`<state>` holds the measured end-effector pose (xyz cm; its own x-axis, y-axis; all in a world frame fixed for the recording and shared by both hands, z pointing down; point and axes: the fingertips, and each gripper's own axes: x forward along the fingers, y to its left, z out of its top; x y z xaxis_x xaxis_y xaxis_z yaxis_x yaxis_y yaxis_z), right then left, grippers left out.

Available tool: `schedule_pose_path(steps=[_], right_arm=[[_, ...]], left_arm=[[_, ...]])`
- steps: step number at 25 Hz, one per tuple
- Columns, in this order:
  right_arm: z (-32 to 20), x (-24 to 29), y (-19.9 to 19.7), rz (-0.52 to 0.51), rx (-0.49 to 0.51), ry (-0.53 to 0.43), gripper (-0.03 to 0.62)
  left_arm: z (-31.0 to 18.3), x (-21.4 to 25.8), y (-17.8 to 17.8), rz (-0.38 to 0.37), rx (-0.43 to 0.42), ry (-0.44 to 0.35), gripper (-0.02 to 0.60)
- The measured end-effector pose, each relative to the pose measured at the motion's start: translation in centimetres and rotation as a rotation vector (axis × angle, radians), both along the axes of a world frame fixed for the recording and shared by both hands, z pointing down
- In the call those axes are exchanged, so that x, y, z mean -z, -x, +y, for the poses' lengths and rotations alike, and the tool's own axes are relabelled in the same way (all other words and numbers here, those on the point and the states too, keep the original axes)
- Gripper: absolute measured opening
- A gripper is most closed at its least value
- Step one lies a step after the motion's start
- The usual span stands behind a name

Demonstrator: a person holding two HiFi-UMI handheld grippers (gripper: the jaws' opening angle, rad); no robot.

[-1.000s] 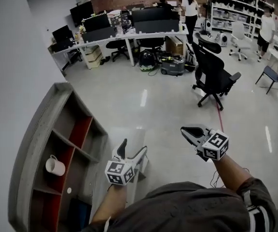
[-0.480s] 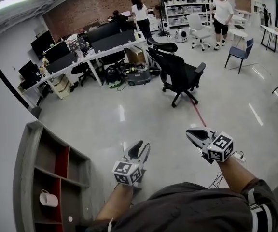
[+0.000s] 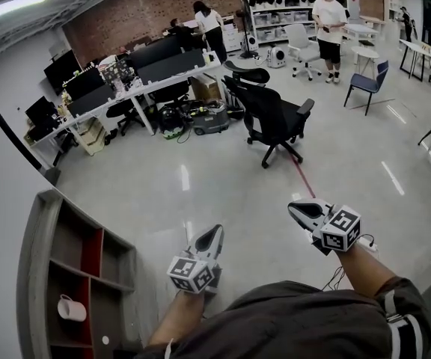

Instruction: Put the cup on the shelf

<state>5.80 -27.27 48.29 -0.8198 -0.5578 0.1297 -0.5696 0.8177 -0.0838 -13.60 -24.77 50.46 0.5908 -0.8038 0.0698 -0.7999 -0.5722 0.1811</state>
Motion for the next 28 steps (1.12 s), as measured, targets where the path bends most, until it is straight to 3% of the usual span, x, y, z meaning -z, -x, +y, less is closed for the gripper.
schedule_pose_path(steps=[8,28], right_arm=[[-0.1,0.6,0.8,-0.013,0.025,0.005,-0.008],[0.3,0.4,1.9,0.042,0.051,-0.031,-0.009]], left_arm=[[1.2,0.5,2.5,0.032,0.048,0.005,0.005],[2.0,0.7,2.9,0.015,0.059,-0.015,0.005]])
